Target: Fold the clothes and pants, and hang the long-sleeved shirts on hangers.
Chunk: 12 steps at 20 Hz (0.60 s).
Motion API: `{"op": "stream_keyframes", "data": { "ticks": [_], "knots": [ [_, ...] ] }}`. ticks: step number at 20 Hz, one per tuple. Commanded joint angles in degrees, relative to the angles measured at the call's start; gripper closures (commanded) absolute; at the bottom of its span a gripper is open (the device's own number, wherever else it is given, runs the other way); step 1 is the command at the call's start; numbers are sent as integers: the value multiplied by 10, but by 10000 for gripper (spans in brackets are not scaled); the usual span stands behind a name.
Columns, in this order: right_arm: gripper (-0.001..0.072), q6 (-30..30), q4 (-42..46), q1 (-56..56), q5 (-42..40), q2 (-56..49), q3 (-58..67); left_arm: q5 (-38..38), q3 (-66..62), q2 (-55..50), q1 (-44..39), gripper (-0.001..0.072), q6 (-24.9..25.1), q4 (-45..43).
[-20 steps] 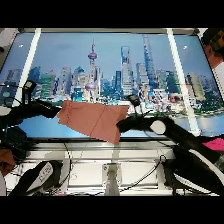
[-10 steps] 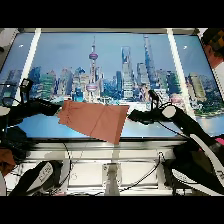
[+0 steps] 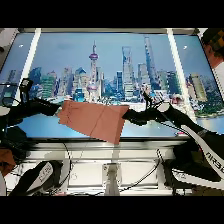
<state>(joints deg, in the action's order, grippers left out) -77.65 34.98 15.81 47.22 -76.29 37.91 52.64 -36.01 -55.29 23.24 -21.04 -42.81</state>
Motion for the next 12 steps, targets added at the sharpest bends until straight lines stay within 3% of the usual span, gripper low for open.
{"op": "stream_keyframes", "data": {
  "ticks": [1,6,9,12],
  "knots": [
    [24,8,-1,1,17,-29,23,-2,0,0,0,6,0,0],
    [27,0,21,47,27,-75,71,-2,0,0,0,6,0,0],
    [47,-50,59,77,27,-112,103,-2,0,0,0,7,0,0],
    [49,-56,58,91,27,-127,125,-2,0,0,0,6,0,0]
  ]
}}
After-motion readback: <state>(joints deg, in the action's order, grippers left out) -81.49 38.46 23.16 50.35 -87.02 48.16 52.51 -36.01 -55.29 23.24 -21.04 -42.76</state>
